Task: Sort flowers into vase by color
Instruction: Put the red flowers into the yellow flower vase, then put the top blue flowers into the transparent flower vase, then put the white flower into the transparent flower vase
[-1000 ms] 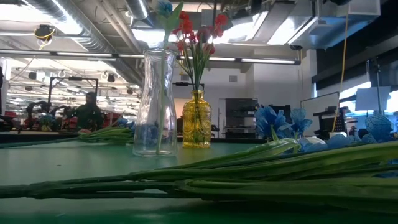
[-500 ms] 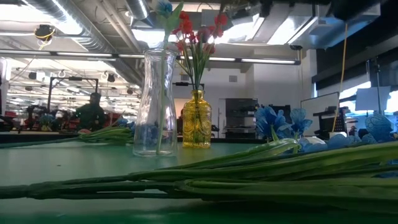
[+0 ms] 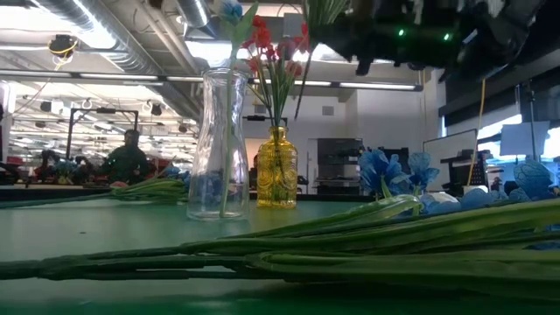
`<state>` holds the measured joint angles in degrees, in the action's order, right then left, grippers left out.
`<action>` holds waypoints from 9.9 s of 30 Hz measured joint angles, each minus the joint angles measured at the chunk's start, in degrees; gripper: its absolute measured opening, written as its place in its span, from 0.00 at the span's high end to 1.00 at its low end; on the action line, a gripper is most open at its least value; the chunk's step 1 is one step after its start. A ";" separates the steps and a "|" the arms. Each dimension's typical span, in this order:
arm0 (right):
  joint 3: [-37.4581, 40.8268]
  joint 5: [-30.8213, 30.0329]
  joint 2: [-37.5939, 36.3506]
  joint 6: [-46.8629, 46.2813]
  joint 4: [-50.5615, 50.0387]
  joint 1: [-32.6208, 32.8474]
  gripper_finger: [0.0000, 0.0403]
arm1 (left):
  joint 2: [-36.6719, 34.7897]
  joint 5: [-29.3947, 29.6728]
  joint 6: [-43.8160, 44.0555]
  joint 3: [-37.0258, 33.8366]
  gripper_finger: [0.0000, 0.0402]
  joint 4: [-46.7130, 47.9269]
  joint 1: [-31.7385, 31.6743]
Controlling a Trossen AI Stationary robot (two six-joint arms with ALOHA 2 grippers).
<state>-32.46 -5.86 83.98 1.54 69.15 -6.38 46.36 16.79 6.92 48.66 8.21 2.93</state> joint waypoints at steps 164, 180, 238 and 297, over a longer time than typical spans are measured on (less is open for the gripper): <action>-0.58 6.75 -23.25 -10.05 -59.28 -2.59 0.08 | -6.54 9.97 -6.22 -31.19 0.97 -54.32 23.15; -0.58 4.82 -23.25 -10.16 -58.52 -2.59 0.08 | 15.68 9.95 -6.00 -27.83 0.96 -71.73 24.16; -0.58 7.71 -23.27 -11.19 -56.90 -2.61 0.08 | 11.91 28.29 -9.44 -18.24 0.45 -42.99 31.93; -27.97 -5.54 20.53 -60.70 -110.21 48.45 0.35 | 5.87 37.25 38.05 -16.48 0.47 -4.81 35.81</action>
<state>-60.42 -11.40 104.51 -59.17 -41.05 42.06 52.23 54.04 44.97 32.18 3.40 38.74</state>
